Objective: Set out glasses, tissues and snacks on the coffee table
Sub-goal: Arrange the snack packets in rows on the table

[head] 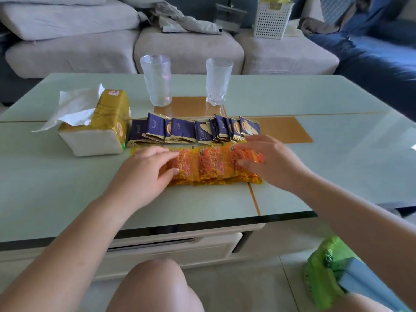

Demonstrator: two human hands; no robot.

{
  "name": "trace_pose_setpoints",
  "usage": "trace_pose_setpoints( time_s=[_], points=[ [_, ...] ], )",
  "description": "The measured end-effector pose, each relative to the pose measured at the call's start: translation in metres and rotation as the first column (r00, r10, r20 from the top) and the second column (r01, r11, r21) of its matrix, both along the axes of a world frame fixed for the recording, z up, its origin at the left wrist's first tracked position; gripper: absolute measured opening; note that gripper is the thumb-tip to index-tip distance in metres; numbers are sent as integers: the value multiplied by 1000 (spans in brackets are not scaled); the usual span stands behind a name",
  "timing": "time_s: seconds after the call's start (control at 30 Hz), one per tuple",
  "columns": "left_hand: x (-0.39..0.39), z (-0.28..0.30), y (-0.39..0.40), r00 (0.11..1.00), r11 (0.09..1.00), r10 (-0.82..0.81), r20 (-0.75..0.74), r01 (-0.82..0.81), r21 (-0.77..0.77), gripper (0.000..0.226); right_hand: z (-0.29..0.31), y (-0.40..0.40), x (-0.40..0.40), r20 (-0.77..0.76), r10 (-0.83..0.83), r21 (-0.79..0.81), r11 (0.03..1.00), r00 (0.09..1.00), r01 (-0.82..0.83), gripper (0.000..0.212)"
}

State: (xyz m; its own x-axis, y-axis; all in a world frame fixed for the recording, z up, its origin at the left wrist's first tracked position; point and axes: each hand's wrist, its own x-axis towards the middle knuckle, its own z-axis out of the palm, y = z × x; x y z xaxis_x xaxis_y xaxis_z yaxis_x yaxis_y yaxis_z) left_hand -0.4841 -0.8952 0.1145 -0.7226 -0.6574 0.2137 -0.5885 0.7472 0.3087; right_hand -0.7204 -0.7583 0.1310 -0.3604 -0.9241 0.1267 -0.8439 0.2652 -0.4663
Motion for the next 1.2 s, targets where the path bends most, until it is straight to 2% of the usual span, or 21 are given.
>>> trace_pose_setpoints(
  time_s=[0.1, 0.2, 0.3, 0.4, 0.5, 0.63, 0.73, 0.83, 0.93, 1.0, 1.1, 1.2],
  points=[
    [-2, -10, 0, 998, 996, -11, 59, 6, 89, 46, -13, 0, 8, -23, 97, 97, 991, 995, -94, 45],
    [-3, -16, 2, 997, 995, -26, 72, 19, 93, 49, -19, 5, 2, 13, 73, 110, 991, 997, -74, 43],
    [-9, -15, 9, 994, 997, -40, 102, 33, 77, 63, -19, 11, -2, 16, 51, 107, 993, 999, -52, 43],
    [-14, -9, 10, 993, 991, -43, 107, 29, 131, 51, -15, 12, -3, 4, 58, 123, 991, 998, -58, 43],
    [-20, 5, 8, 998, 983, -65, 28, 59, 175, 50, -4, 6, -8, 16, 58, 102, 993, 998, -59, 42],
    [-43, 31, -7, 995, 987, -81, -50, 87, 133, 51, 14, -11, -30, -28, -2, 34, 999, 1000, 3, 39],
    [-68, 36, -28, 992, 979, -119, 34, 112, 168, 59, 15, -29, -48, -72, -2, 61, 998, 997, 6, 45],
    [-93, 34, -50, 971, 970, -174, 164, 141, 197, 79, 10, -43, -59, -100, 15, 124, 992, 995, -2, 53],
    [-115, 30, -72, 907, 977, -185, 379, 128, 171, 102, 7, -53, -65, -89, 42, 162, 986, 995, -28, 58],
    [-124, 25, -83, 857, 984, -161, 490, 98, 151, 110, 5, -58, -67, -110, 84, 172, 983, 990, -64, 53],
    [-132, 20, -89, 838, 989, -139, 528, 88, 121, 110, 3, -66, -66, -154, 121, 185, 978, 981, -92, 46],
    [-137, 19, -92, 850, 975, -206, 484, 137, 174, 110, 0, -71, -66, -174, 138, 201, 974, 975, -102, 41]
  ],
)
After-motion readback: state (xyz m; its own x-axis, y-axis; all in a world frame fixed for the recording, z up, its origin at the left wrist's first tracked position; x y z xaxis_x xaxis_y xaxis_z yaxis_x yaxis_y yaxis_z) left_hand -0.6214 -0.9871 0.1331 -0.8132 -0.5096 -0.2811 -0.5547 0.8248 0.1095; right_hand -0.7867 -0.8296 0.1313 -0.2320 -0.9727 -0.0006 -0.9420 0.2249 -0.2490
